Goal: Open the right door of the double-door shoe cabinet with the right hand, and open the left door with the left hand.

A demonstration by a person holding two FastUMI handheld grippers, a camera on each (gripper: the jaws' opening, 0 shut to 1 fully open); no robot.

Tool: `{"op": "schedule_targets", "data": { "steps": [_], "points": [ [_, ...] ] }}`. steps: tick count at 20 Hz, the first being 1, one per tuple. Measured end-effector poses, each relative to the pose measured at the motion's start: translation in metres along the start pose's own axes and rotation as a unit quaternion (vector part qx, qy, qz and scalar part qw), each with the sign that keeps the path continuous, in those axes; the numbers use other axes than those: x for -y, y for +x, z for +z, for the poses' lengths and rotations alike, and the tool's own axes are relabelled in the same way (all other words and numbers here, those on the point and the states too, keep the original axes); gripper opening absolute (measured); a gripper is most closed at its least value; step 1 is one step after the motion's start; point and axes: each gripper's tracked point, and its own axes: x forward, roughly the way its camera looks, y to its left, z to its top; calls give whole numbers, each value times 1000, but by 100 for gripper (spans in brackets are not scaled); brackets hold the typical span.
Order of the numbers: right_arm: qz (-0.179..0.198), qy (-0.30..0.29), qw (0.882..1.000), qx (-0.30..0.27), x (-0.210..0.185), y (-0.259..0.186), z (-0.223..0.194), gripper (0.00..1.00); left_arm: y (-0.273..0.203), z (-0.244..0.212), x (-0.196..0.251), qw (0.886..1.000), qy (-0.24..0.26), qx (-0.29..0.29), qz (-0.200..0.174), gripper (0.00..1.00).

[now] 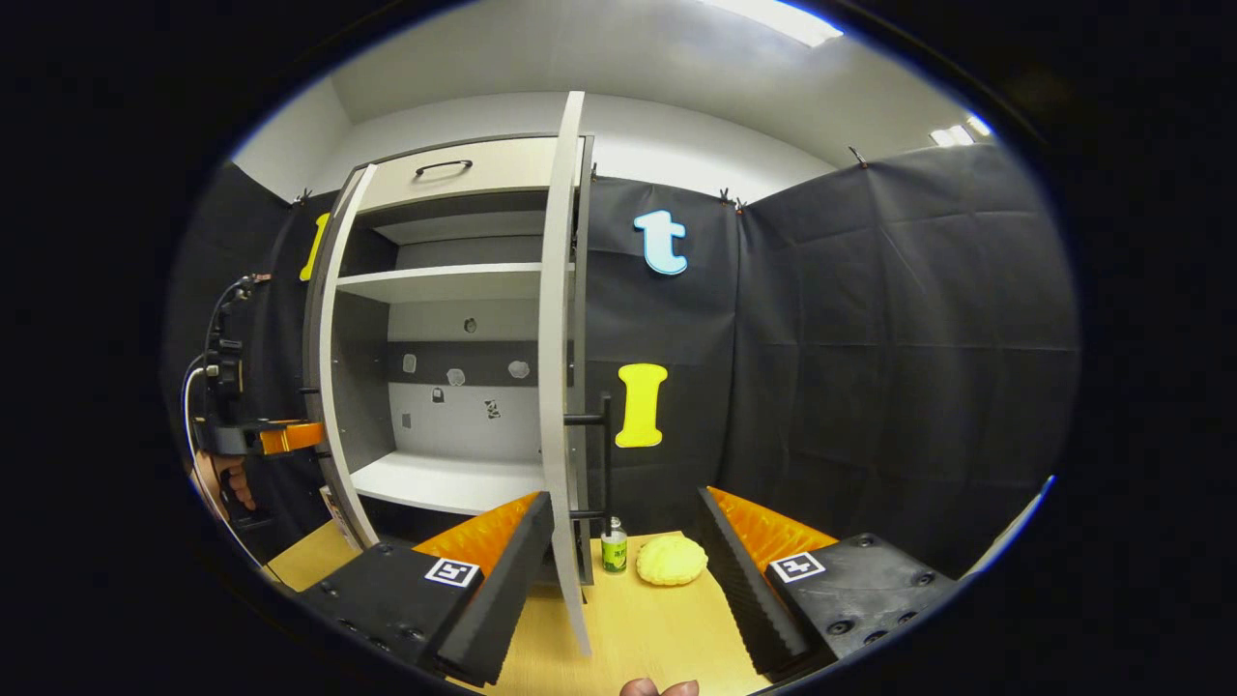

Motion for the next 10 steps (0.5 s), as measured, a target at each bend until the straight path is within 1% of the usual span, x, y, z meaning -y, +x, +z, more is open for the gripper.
{"op": "schedule_targets", "data": {
  "steps": [4, 10],
  "points": [
    [2, -2, 1000, 2, -7, -1, 0, 93, 1, 1, -5, 1000, -1, -2, -7, 18],
    [15, 1, 1000, 2, -21, -4, 0, 93, -2, 4, -13, 1000, -6, -1, 1, 18]
  ]
}}
